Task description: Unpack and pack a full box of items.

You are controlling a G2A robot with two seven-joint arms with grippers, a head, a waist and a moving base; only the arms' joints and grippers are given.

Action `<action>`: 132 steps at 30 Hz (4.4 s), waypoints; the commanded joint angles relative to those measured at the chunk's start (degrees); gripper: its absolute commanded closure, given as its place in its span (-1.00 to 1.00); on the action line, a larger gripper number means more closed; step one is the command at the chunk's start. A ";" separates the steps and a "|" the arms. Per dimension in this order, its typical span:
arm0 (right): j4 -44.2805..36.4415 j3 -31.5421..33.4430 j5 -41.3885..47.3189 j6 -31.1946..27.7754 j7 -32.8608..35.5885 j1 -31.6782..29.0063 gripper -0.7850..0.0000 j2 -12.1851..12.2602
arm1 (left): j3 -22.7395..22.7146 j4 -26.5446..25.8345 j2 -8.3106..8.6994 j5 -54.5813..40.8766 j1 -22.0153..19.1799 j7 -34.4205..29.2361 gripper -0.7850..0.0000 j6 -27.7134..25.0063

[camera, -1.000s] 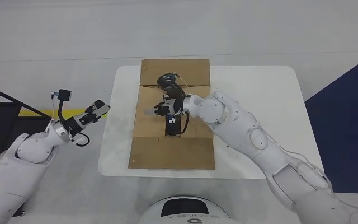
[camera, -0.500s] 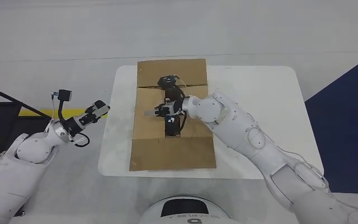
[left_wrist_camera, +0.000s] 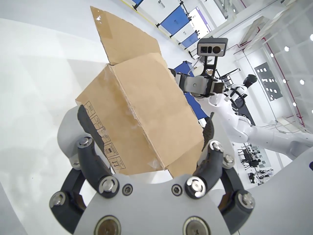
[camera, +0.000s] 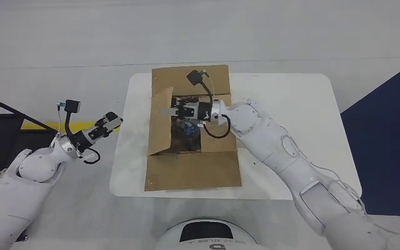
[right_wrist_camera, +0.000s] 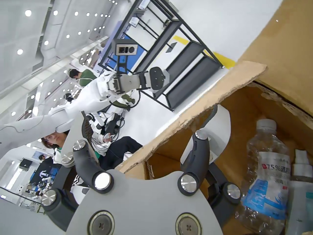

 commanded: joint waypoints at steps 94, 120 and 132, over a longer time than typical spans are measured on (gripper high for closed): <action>-0.78 32.55 8.34 -26.41 7.04 -25.37 -1.00 13.55 | 36.72 -7.70 -20.56 10.78 -39.34 -9.03 -1.00 25.70; -27.97 57.66 22.55 -26.41 7.05 -52.54 -1.00 20.17 | 47.09 7.54 -33.54 9.76 -54.06 -8.18 -1.00 32.36; -41.55 52.47 12.09 -26.08 7.37 -46.46 -1.00 22.86 | 5.15 -13.92 -19.88 10.78 -20.51 -16.50 -1.00 26.23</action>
